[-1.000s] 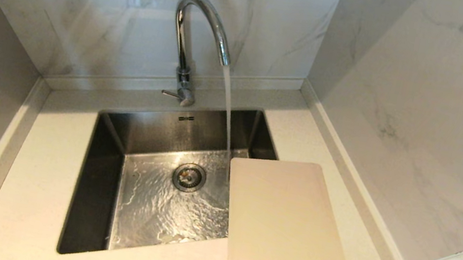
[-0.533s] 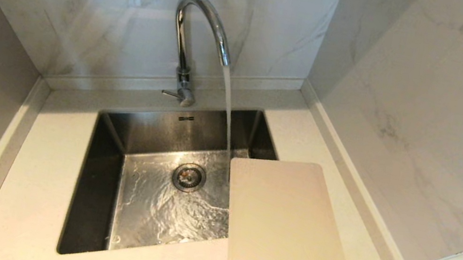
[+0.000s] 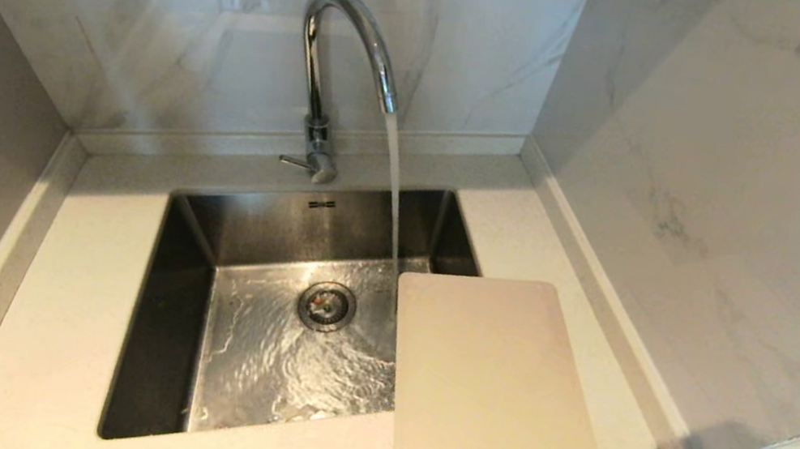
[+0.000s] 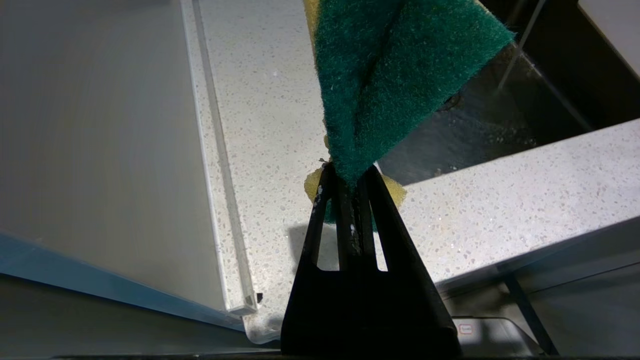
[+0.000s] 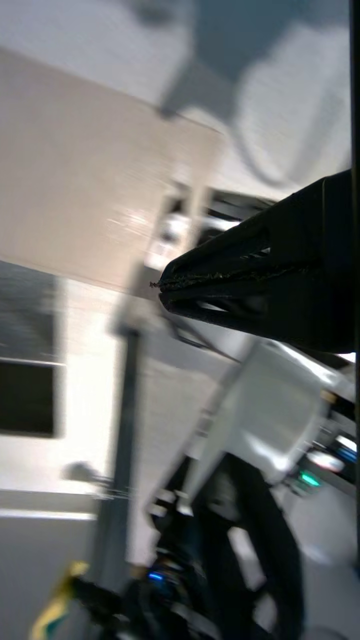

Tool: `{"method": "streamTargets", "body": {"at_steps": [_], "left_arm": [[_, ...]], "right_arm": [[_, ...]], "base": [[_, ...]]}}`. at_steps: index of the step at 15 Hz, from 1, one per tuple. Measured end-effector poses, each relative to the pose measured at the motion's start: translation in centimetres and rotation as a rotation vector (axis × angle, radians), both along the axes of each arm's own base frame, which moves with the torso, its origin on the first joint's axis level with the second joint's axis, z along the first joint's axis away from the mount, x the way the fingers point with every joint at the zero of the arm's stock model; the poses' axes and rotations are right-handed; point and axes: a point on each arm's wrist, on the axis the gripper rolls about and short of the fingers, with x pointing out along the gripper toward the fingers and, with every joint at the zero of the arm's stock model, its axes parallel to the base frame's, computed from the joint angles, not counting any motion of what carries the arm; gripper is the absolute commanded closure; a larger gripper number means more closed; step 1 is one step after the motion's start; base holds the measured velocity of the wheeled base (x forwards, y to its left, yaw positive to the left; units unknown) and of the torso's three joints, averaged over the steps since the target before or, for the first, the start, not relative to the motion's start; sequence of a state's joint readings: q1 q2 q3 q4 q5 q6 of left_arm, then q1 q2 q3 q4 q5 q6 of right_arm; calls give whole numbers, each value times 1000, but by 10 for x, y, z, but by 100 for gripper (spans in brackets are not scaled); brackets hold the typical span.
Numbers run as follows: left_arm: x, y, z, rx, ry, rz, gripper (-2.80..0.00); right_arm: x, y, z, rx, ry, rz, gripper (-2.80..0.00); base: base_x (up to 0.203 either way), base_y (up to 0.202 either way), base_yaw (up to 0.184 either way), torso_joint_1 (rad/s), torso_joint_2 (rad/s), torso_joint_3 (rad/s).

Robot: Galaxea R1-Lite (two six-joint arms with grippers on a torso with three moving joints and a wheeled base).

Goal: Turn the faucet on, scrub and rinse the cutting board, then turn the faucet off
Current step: Pick up the cutting board

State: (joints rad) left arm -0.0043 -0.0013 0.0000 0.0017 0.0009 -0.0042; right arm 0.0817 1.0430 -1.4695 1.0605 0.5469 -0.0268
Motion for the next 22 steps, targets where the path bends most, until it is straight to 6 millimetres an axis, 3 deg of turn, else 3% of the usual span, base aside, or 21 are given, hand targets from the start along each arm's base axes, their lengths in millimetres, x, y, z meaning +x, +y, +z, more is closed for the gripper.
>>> {"method": "streamTargets", "body": {"at_steps": [4,8,15,22], "left_arm": [[0,0,0,0,0,1,0],[0,0,0,0,0,0,0],[0,0,0,0,0,0,0],[0,0,0,0,0,0,0]], "right_arm": [[39,10,-25,-99,365,38,0],[62,32,-57,-269,516,123,0],[85,64,-115,-538,456,241,0],[89,69,-131,-591,380,352,0]], "base": [[0,0,0,0,0,0],[0,0,0,0,0,0],[0,0,0,0,0,0],[0,0,0,0,0,0]]}}
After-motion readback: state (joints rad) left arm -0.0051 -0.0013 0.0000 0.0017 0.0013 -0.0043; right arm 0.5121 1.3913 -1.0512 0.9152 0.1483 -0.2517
